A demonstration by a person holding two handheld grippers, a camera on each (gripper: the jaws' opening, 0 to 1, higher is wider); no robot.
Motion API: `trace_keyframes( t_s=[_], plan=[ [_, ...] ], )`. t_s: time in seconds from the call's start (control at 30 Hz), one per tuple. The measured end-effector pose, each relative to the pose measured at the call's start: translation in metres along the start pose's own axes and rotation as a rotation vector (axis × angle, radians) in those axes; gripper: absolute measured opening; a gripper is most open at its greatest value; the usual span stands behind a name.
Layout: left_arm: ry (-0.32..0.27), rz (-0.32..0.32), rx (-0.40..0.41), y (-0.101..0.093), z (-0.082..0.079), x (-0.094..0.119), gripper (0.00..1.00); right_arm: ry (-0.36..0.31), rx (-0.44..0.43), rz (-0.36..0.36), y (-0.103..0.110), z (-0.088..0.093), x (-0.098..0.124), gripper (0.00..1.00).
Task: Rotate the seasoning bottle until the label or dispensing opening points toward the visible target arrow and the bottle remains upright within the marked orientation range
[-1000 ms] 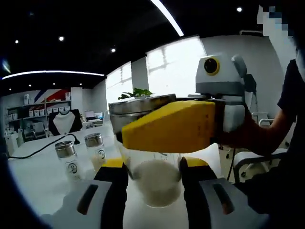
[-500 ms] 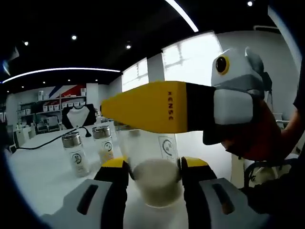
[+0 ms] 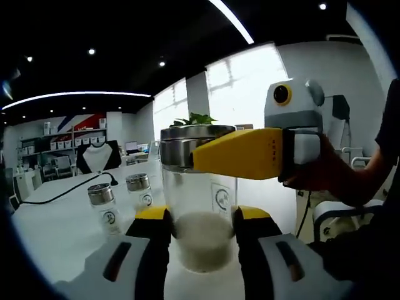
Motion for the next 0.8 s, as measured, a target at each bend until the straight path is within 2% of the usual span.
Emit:
trace_keyframes(
  t_s=[0.1, 0.13, 0.23, 0.37, 0.43, 0.57, 0.63, 0.73, 0.8],
  plan=[
    [-0.005, 0.088, 0.039, -0.001, -0.001, 0.001, 0.43, 0.01, -0.018, -0.048, -0.002, 0.0, 0.004, 0.38],
    [0.023, 0.144, 0.056, -0.001, 0.001, 0.002, 0.43, 0.013, -0.026, -0.06, -0.001, 0.0, 0.004, 0.39],
    [0.003, 0.192, 0.11, -0.001, 0.0, 0.003, 0.43, -0.009, -0.048, -0.087, 0.0, 0.001, 0.005, 0.4],
    [-0.007, 0.221, 0.11, -0.002, 0.0, 0.004, 0.43, -0.014, -0.05, -0.129, 0.004, -0.001, 0.005, 0.4],
    [-0.025, 0.264, 0.1, -0.005, -0.002, 0.007, 0.43, -0.019, -0.065, -0.183, 0.008, -0.002, 0.006, 0.4],
    [-0.069, 0.4, 0.155, -0.014, -0.005, 0.012, 0.43, -0.04, -0.136, -0.296, 0.017, -0.004, 0.007, 0.4],
    [-0.066, 0.444, 0.154, -0.017, -0.004, 0.015, 0.43, -0.028, -0.166, -0.349, 0.021, -0.002, 0.008, 0.41],
    [-0.046, 0.464, 0.133, -0.019, -0.002, 0.016, 0.43, 0.002, -0.135, -0.365, 0.025, 0.0, 0.008, 0.41],
    [-0.046, 0.462, 0.125, -0.018, -0.001, 0.015, 0.43, 0.015, -0.133, -0.348, 0.025, 0.0, 0.008, 0.41]
  ],
)
Point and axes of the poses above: the point that each gripper's makers call its tool centre point, and the gripper's own axes: x roughly backward along the fingers, y roughly to its left, z roughly out of its underside, the point moved 8 cm from there along x, roughly backward along the fingers, and after that the axes turned 8 degrees about -z, right-handed, at the moved point
